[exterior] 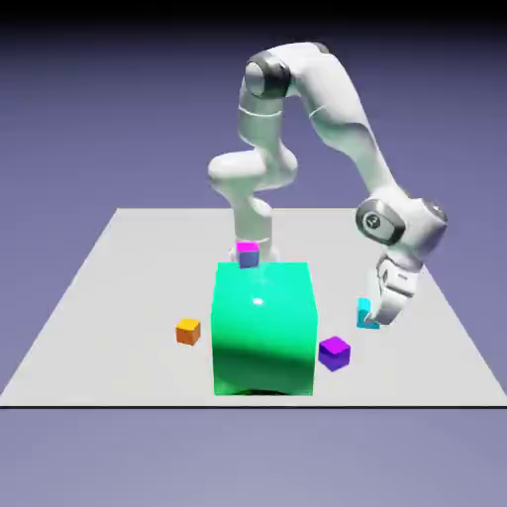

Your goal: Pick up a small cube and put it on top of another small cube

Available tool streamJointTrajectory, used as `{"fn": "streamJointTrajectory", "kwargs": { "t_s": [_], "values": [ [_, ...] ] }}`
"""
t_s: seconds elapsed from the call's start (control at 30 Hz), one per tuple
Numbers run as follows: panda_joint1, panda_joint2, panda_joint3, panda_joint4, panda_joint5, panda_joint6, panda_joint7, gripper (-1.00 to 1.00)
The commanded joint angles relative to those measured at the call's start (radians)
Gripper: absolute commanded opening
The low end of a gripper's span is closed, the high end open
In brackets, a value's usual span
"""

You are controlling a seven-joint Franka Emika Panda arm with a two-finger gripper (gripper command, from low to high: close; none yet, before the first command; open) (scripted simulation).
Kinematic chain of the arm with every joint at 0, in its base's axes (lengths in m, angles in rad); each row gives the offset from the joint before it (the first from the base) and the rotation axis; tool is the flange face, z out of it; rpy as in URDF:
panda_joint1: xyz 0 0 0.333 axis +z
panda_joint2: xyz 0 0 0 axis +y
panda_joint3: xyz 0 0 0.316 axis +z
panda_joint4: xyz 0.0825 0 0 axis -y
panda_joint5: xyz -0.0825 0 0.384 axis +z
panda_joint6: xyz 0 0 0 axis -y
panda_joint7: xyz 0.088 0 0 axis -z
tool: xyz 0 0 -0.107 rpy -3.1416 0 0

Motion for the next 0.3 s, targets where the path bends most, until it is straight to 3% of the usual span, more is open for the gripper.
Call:
{"fn": "streamJointTrajectory", "kwargs": {
  "t_s": [0.0,0.13,0.17,0.27],
  "values": [
    [0.000,0.000,0.000,0.000,-0.003,0.000,0.002,-1.00],
    [0.005,0.119,-0.046,-0.048,-0.091,0.157,0.064,-1.00],
    [0.005,0.119,-0.046,-0.048,-0.091,0.157,0.064,1.00],
    [0.002,0.053,-0.021,-0.021,-0.042,0.070,0.030,1.00]
  ]
}}
